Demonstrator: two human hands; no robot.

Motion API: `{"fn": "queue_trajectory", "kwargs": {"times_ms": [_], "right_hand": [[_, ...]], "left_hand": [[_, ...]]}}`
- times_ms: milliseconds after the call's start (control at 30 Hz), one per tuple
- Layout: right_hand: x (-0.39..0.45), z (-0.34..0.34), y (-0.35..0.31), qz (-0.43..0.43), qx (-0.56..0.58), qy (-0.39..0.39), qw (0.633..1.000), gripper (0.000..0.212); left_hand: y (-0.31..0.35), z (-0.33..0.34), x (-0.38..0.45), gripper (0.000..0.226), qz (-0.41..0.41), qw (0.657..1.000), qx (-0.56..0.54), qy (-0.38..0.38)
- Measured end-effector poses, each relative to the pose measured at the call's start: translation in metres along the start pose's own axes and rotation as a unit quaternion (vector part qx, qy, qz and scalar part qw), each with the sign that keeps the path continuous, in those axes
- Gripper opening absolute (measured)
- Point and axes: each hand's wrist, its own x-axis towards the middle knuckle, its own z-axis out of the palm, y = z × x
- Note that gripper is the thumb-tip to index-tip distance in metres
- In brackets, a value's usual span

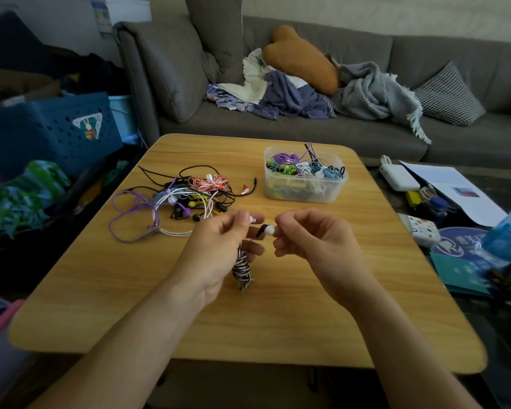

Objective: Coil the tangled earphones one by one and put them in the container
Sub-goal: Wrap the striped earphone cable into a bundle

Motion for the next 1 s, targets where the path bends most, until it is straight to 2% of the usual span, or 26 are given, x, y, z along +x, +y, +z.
{"fn": "queue_trajectory", "kwargs": {"times_ms": [233,467,667,833,1000], "right_hand": [[-0.0011,0.0018,0.001,0.006,0.001,0.001,1.0,0.015],[0.0001,0.0034,0.0029,-0.063,-0.076,0.005,0.995,0.012],[0.001,0.0052,0.0047,-0.087,-0.136,0.007,0.987,0.006],[0.0001,0.0053,0.0045,-0.093,-0.165,0.006,0.982,0.002],[0.0001,0.001,0.0042,-0.085,-0.108,0.012,0.99,0.02]], "left_hand": [[-0.0049,0.0029,0.001,0.016,-0.026,0.998,-0.058,0.005],[-0.0042,0.0066,-0.0008,0.014,-0.002,0.998,-0.066,-0.007],[-0.0051,0.0079,-0.0005,0.015,-0.001,0.998,-0.051,0.027],[-0.0027,0.009,-0.003,0.009,-0.007,0.997,-0.079,0.011],[-0.0035,0.0069,-0.0024,0.02,0.014,0.998,-0.065,0.015]]}}
